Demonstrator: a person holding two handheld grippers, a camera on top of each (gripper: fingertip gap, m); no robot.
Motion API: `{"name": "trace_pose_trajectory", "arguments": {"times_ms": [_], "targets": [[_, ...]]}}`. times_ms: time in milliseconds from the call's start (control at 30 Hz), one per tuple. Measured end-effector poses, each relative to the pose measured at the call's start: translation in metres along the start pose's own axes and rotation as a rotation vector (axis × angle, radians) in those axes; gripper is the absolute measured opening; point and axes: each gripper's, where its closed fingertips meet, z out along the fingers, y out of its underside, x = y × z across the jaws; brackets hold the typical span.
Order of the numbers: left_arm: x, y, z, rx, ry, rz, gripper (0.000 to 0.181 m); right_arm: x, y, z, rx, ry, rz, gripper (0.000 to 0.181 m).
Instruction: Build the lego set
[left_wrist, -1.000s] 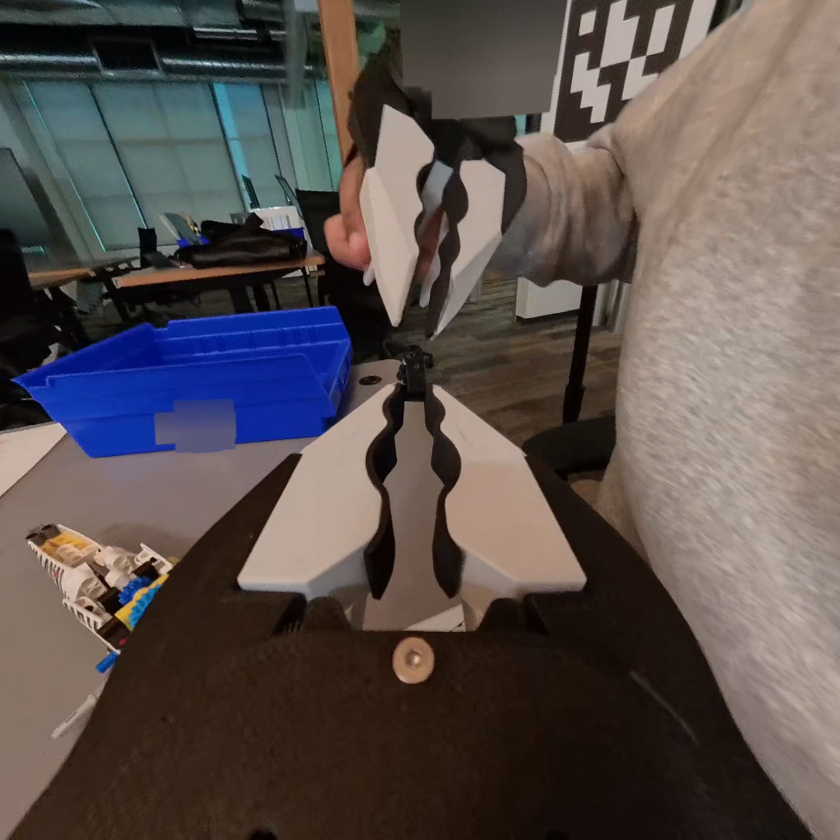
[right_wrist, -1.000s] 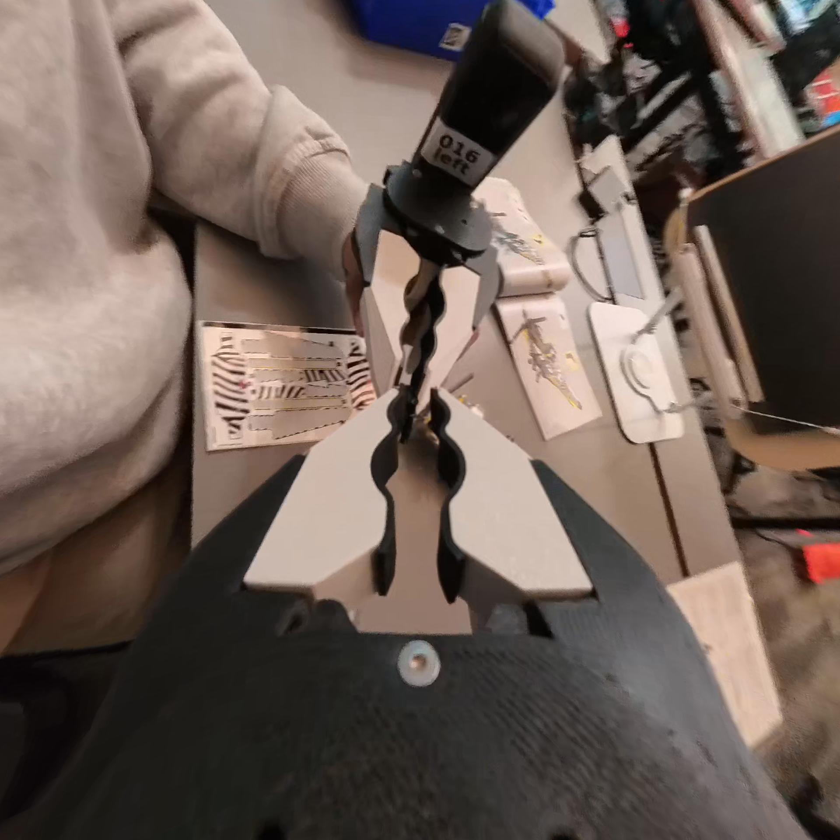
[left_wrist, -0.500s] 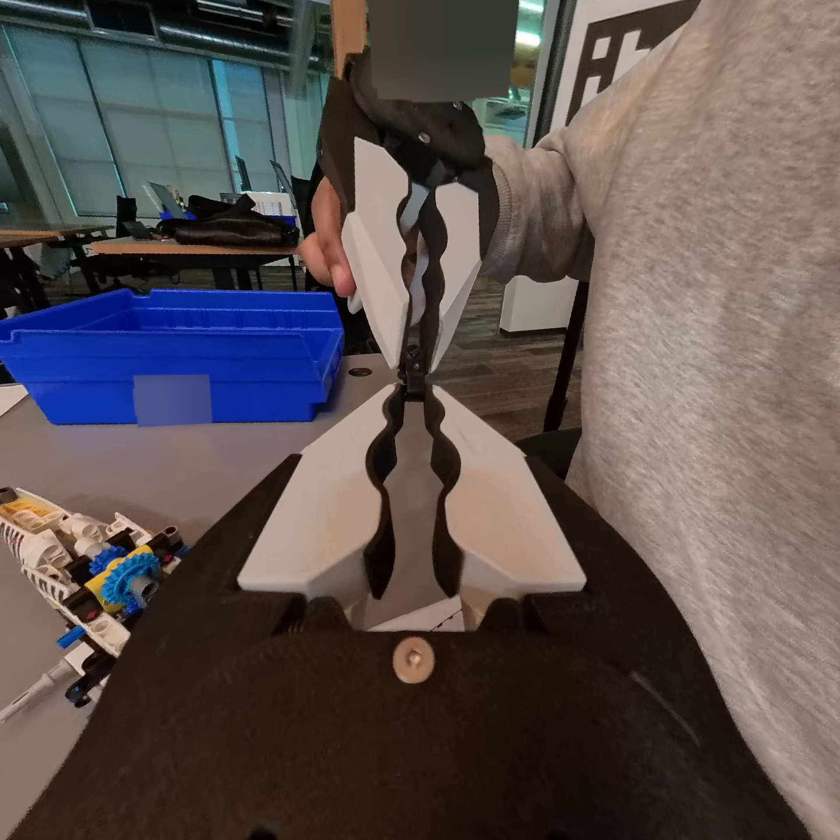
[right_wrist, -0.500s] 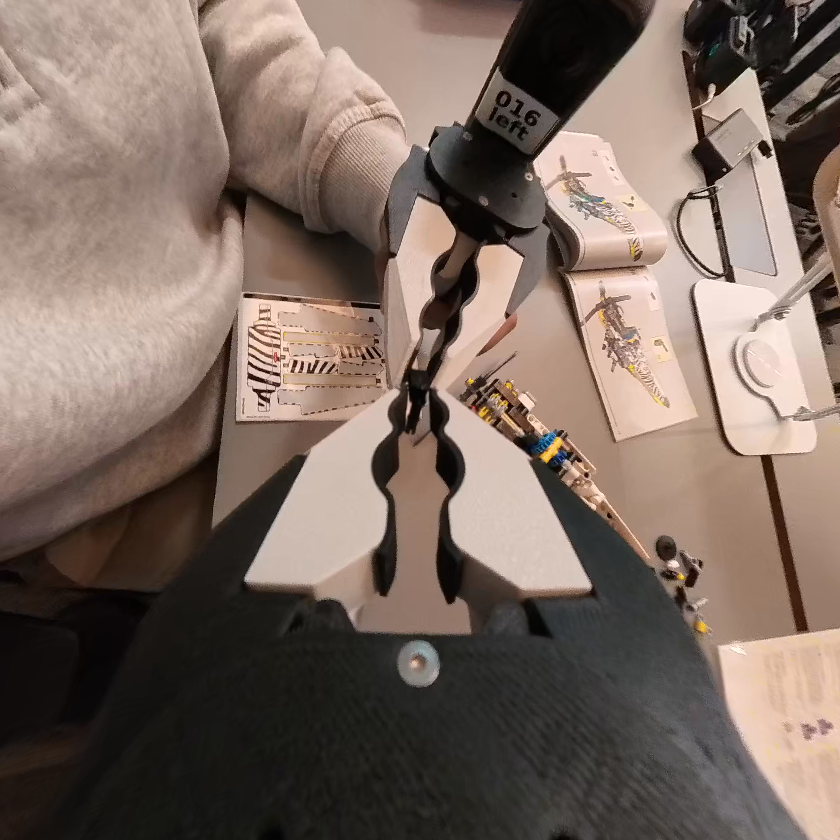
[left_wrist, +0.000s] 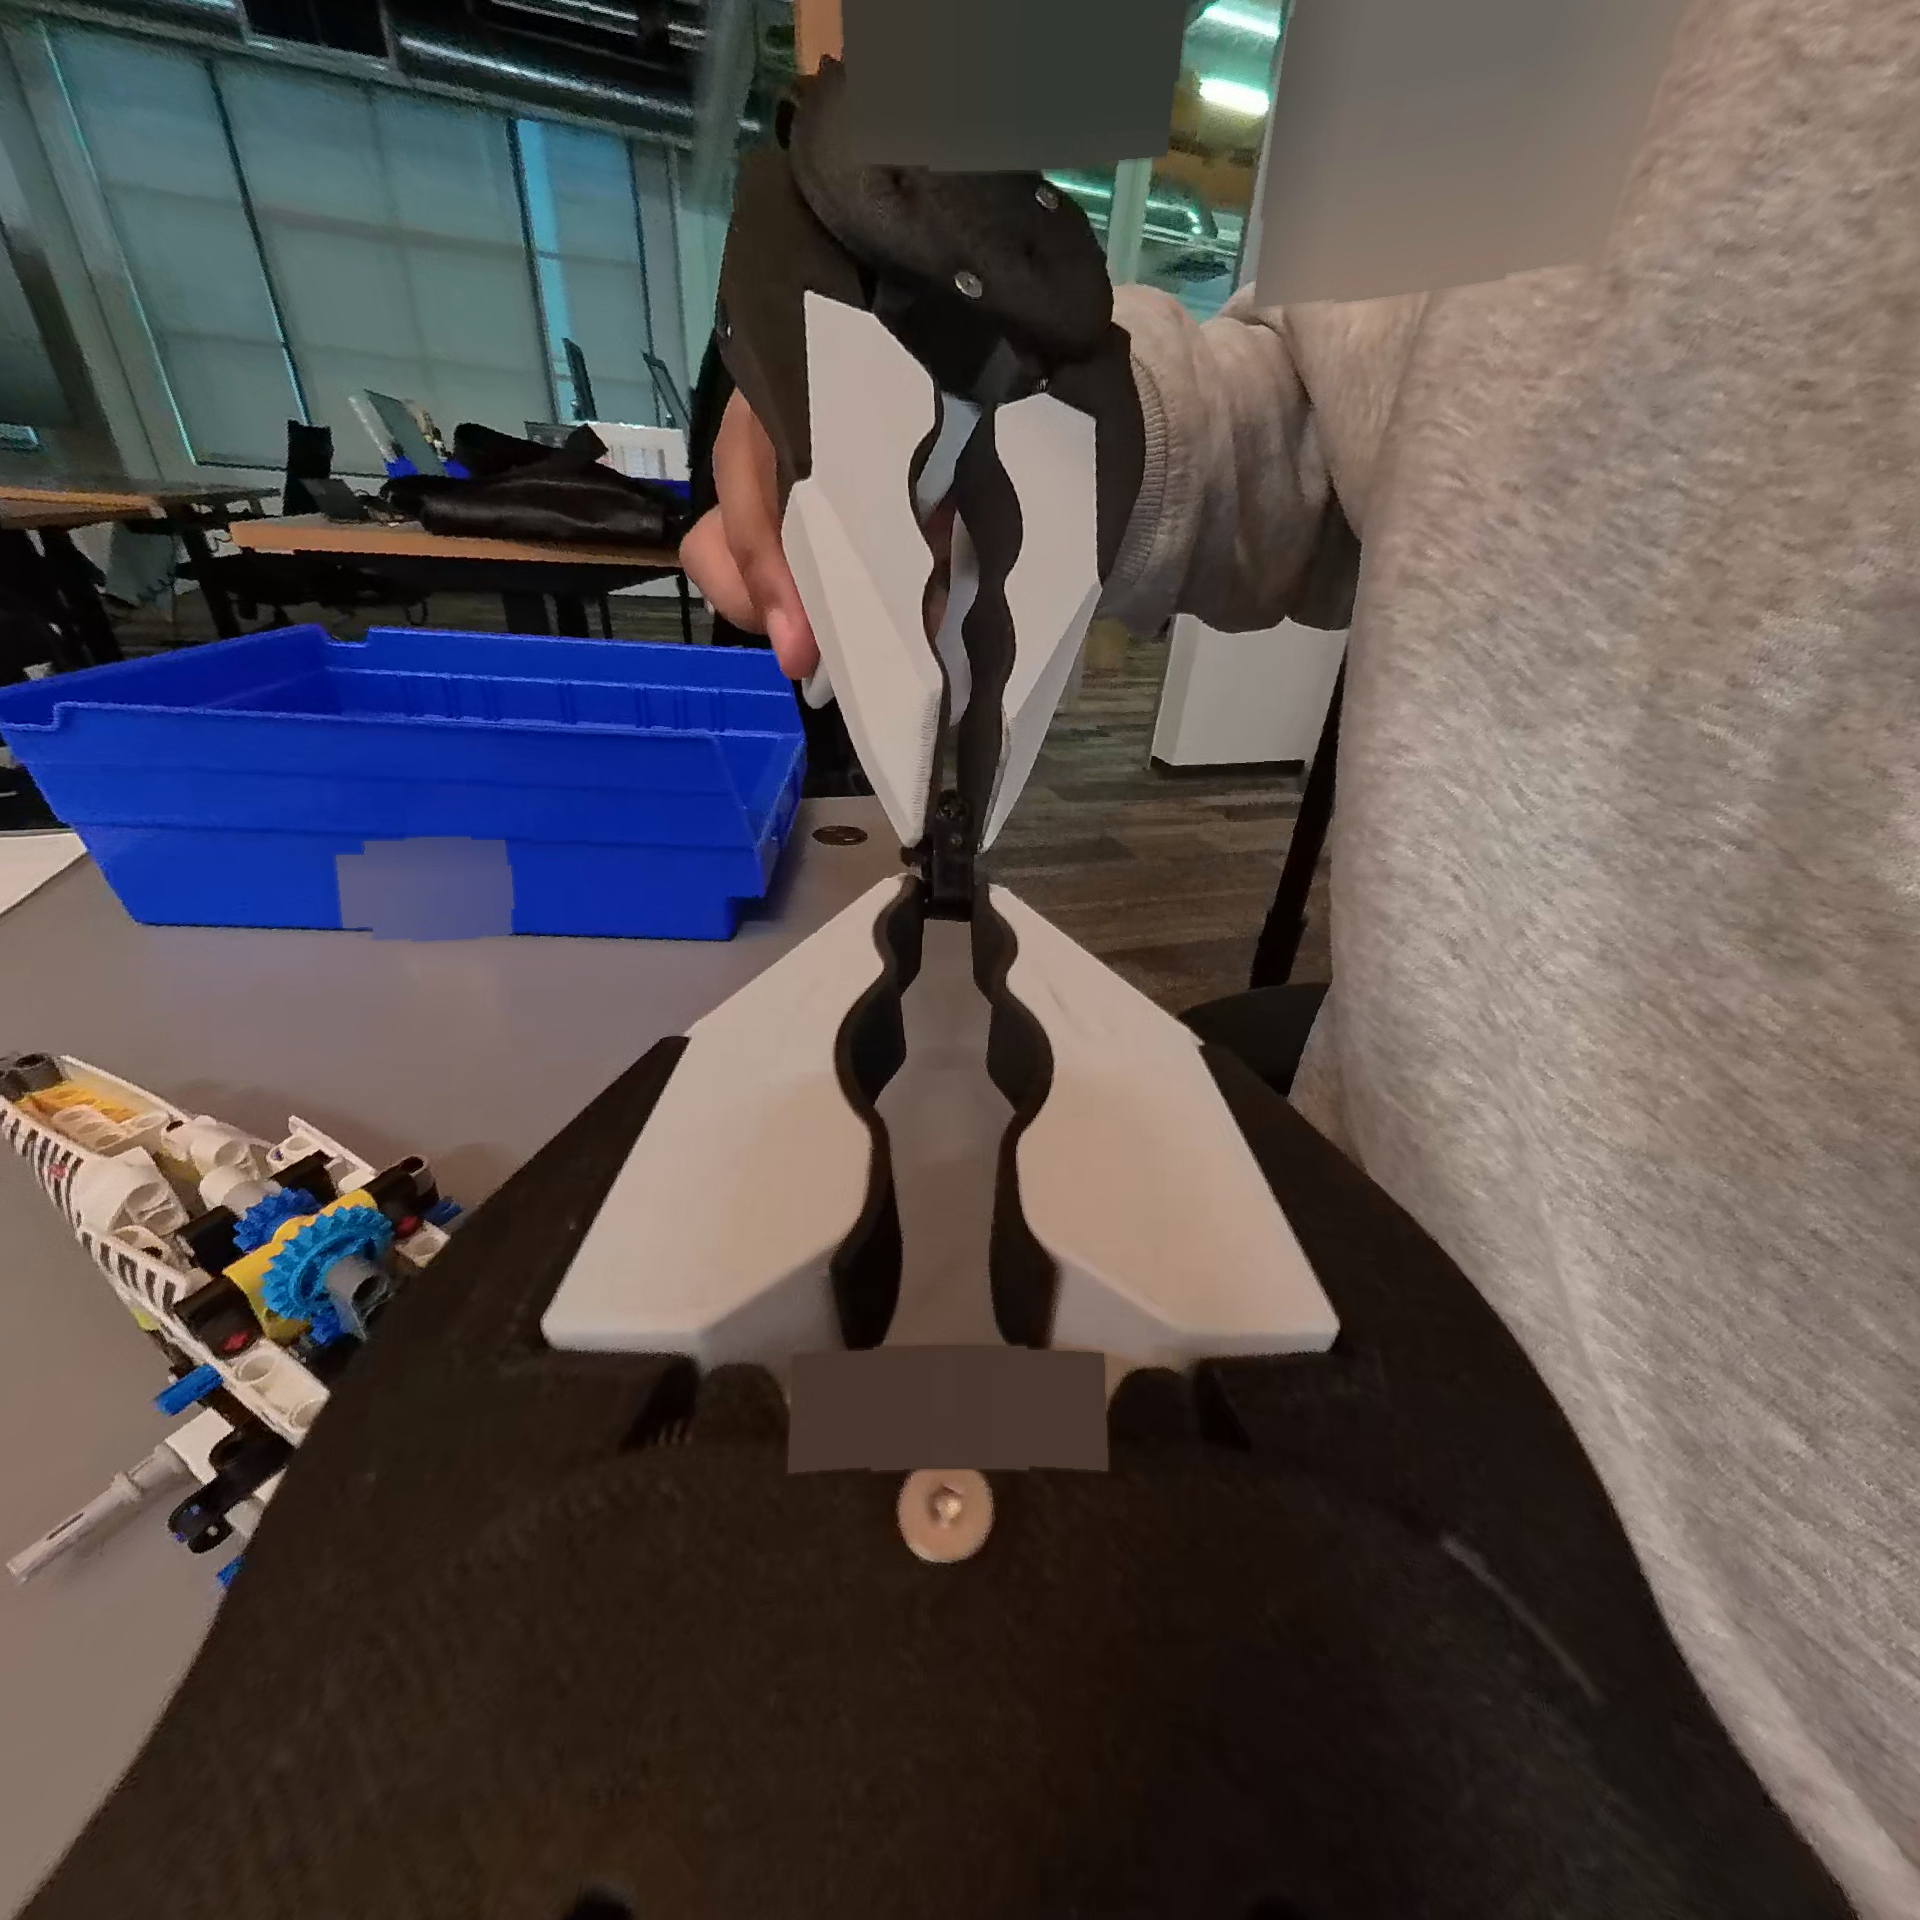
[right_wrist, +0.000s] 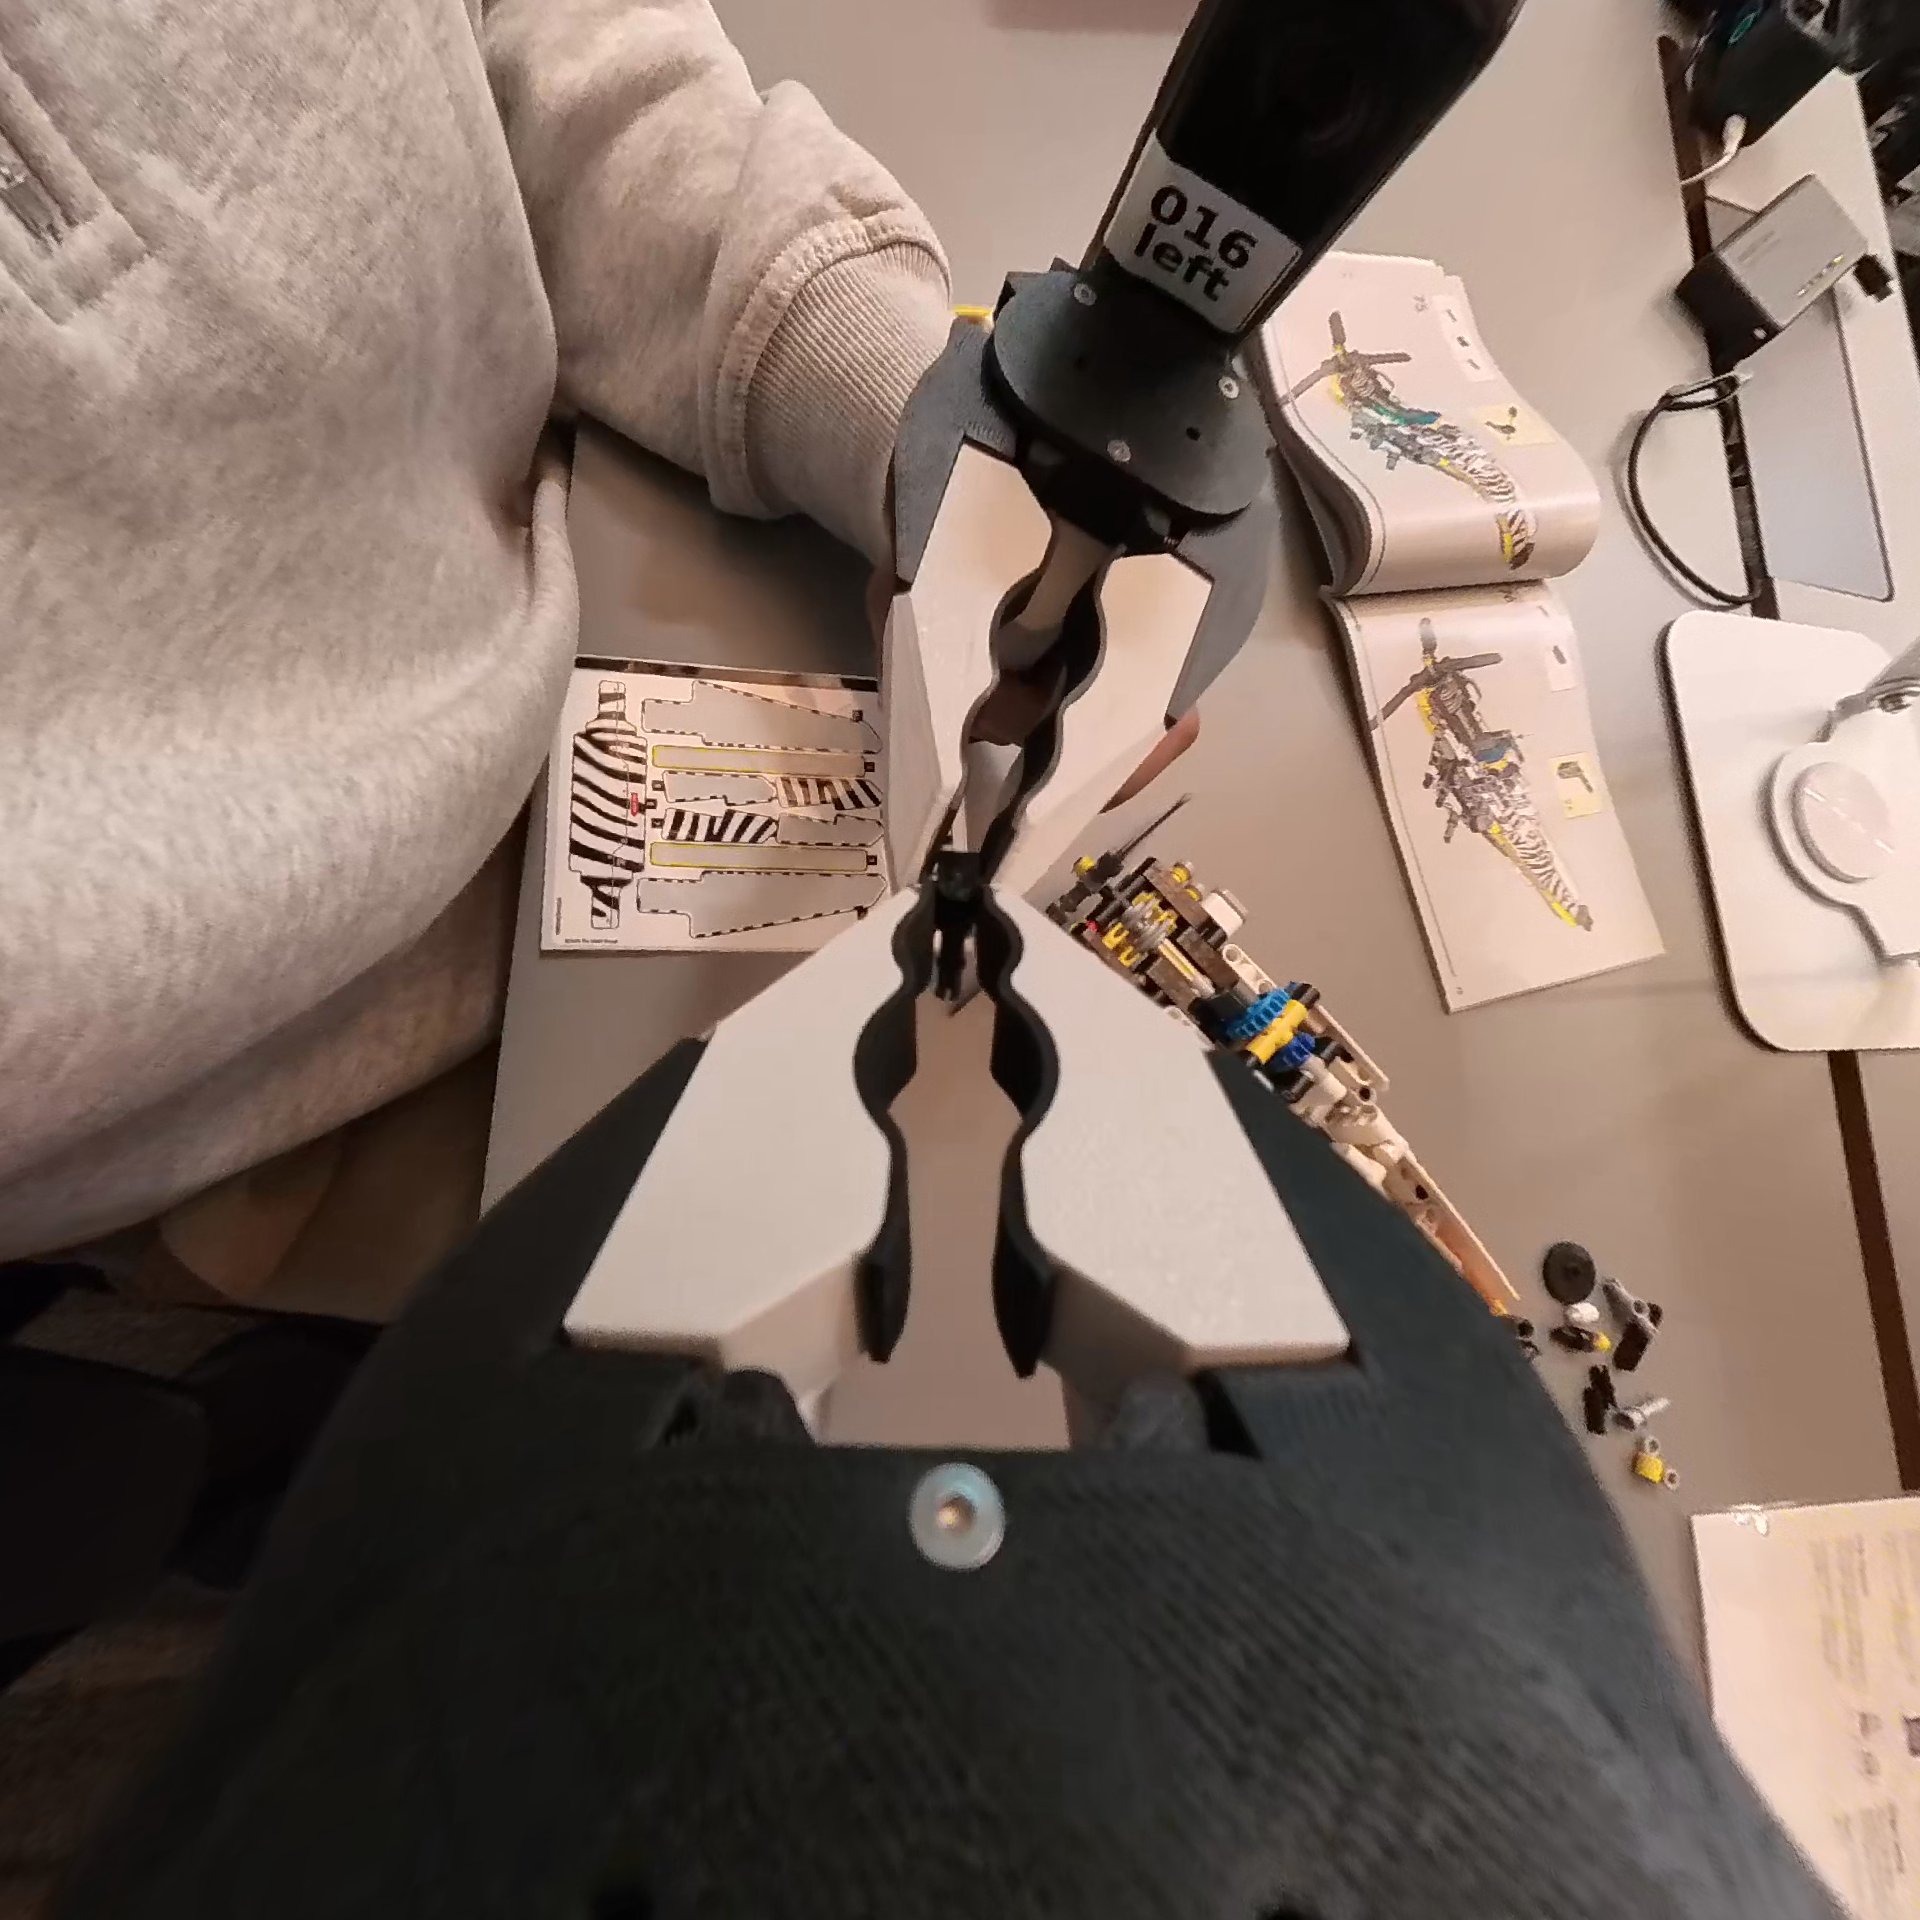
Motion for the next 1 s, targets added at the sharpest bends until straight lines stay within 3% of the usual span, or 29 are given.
{"name": "trace_pose_trajectory", "arguments": {"times_ms": [100,200,400,500,633,800,1000], "targets": [[-0.007,-0.003,-0.002,0.006,-0.041,-0.011,0.010,0.008,0.002,-0.002,-0.022,0.019,-0.006,0.004],[-0.024,-0.008,-0.012,-0.006,-0.118,-0.065,0.032,0.024,0.018,-0.004,-0.102,0.075,-0.038,0.004],[-0.052,-0.017,-0.033,-0.110,-0.327,-0.048,0.037,0.051,0.060,0.014,-0.266,0.095,-0.179,0.004],[-0.077,-0.008,-0.050,-0.131,-0.442,-0.093,0.040,0.063,0.069,0.028,-0.306,0.058,-0.198,0.004],[-0.117,0.025,-0.074,-0.189,-0.580,-0.282,0.040,0.067,0.084,0.039,-0.380,-0.006,-0.295,0.004],[-0.131,0.054,-0.073,-0.436,-0.473,-0.516,0.044,0.069,0.092,0.048,-0.454,-0.075,-0.379,0.004],[-0.135,0.081,-0.059,-0.572,-0.414,-0.526,0.041,0.073,0.096,0.053,-0.483,-0.135,-0.450,0.004]]}}
